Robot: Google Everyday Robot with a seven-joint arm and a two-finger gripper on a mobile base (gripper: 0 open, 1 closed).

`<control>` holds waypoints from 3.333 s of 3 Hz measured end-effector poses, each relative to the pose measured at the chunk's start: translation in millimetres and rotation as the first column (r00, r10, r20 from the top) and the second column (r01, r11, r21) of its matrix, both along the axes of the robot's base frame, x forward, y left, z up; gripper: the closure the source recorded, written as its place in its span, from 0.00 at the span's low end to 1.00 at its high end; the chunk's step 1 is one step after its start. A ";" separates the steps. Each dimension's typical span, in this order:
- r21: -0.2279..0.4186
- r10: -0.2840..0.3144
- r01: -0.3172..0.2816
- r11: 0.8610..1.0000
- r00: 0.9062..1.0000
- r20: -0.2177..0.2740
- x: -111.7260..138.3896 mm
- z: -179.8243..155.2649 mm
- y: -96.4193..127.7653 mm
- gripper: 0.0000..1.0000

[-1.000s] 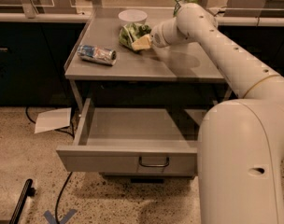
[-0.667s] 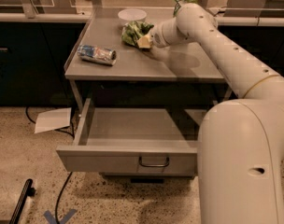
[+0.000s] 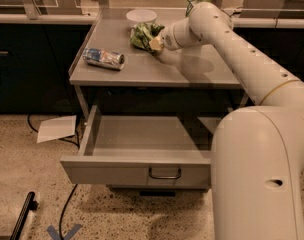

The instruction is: Place green jalapeno chip bag into top drawer

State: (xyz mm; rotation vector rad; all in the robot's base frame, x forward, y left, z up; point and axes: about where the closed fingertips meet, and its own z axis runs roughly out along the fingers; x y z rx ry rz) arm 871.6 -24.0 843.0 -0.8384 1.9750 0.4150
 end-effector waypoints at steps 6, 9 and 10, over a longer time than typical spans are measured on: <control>0.118 -0.306 0.284 0.951 0.912 0.273 -214.2 134.0 -101.1 1.00; 0.120 -0.314 0.295 0.948 0.931 0.188 -287.8 93.9 -102.8 1.00; 0.169 -0.380 0.358 0.918 0.917 0.123 -327.4 61.6 -113.4 1.00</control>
Offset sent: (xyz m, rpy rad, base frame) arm -0.1478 -0.1041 0.1350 -0.1359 -0.2078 -0.2129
